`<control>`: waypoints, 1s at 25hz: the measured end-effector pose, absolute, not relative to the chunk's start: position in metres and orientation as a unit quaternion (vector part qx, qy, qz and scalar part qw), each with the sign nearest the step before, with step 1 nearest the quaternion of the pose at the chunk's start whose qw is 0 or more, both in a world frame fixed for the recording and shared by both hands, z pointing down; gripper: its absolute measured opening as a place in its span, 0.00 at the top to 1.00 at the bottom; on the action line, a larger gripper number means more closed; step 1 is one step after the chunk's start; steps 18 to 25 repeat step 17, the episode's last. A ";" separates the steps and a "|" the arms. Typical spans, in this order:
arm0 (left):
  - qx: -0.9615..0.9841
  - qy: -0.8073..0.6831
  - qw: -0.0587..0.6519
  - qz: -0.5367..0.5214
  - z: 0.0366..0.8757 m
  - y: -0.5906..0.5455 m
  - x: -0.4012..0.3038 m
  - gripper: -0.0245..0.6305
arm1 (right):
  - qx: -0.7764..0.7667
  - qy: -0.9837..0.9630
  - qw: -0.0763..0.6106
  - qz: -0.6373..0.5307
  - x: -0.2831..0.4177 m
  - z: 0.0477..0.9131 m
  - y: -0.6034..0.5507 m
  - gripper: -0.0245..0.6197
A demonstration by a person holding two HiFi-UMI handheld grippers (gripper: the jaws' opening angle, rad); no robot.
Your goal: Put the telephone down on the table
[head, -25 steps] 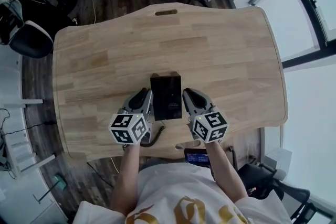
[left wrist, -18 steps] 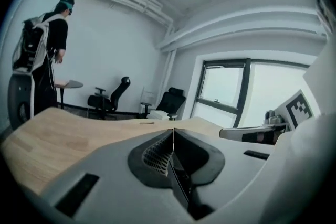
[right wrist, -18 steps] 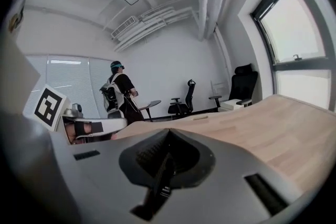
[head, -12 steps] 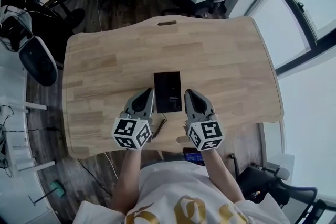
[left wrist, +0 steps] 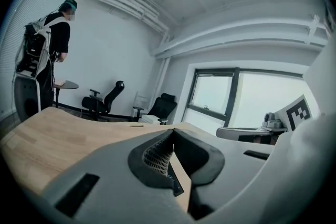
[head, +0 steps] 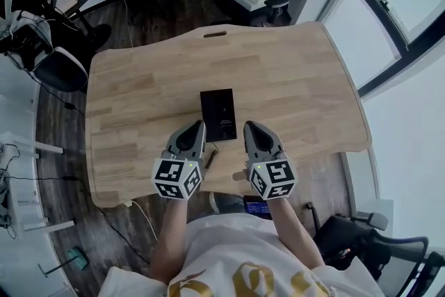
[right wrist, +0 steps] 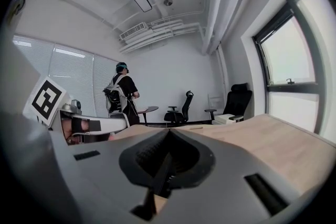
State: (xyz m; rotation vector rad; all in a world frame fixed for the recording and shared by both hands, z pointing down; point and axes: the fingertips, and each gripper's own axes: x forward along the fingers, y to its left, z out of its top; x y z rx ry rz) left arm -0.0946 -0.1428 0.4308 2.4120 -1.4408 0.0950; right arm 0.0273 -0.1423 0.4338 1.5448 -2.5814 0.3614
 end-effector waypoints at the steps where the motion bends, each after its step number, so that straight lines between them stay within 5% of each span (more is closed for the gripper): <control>1: 0.847 -0.505 0.163 0.032 0.429 -0.141 -0.094 0.95 | 0.508 -0.852 0.054 0.120 0.027 0.433 -0.140 0.95; 25: 0.847 -0.502 0.170 0.033 0.431 -0.135 -0.095 0.95 | 0.497 -0.857 0.050 0.125 0.027 0.435 -0.136 0.95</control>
